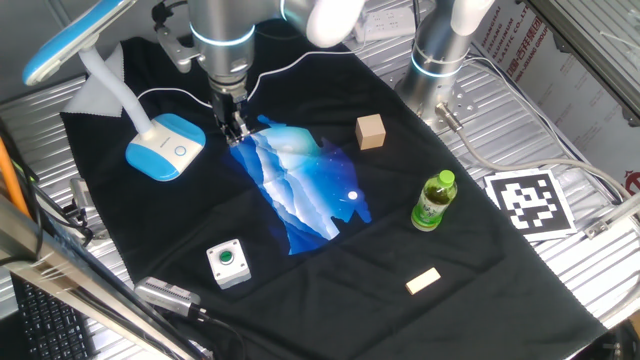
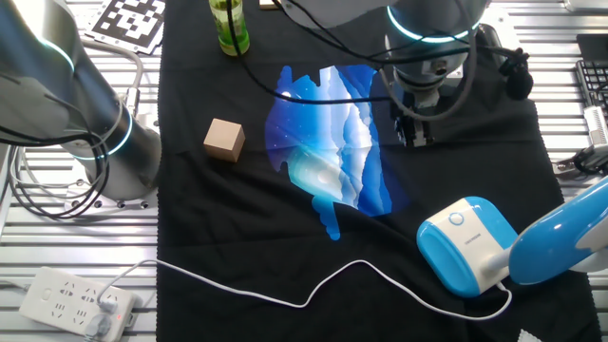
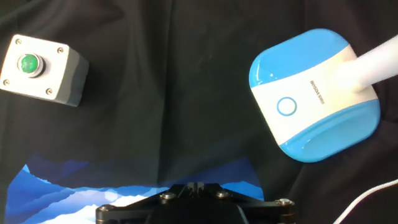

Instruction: Turn on the desk lamp by pressing the button

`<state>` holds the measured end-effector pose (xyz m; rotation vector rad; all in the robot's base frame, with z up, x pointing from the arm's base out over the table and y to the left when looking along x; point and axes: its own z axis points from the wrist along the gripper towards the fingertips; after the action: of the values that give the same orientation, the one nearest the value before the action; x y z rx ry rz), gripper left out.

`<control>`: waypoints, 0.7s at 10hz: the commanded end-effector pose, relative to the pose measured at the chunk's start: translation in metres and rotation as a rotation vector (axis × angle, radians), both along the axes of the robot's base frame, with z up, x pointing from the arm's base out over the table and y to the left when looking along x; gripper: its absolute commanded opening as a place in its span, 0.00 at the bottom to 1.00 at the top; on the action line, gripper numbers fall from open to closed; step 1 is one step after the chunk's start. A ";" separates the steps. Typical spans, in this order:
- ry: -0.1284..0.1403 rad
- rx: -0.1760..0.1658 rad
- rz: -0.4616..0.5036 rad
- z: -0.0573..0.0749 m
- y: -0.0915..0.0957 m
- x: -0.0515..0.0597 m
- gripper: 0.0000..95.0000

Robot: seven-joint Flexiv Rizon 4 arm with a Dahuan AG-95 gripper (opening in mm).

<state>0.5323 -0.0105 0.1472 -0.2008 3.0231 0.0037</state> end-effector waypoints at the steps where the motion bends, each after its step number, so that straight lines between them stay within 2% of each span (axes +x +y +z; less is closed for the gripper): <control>1: -0.002 0.002 0.004 -0.009 -0.003 0.005 0.00; 4: 0.002 -0.002 0.020 -0.031 -0.009 0.015 0.00; 7: 0.023 -0.009 0.024 -0.034 -0.007 0.031 0.00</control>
<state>0.5662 -0.0173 0.1133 -0.2375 3.0465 -0.0067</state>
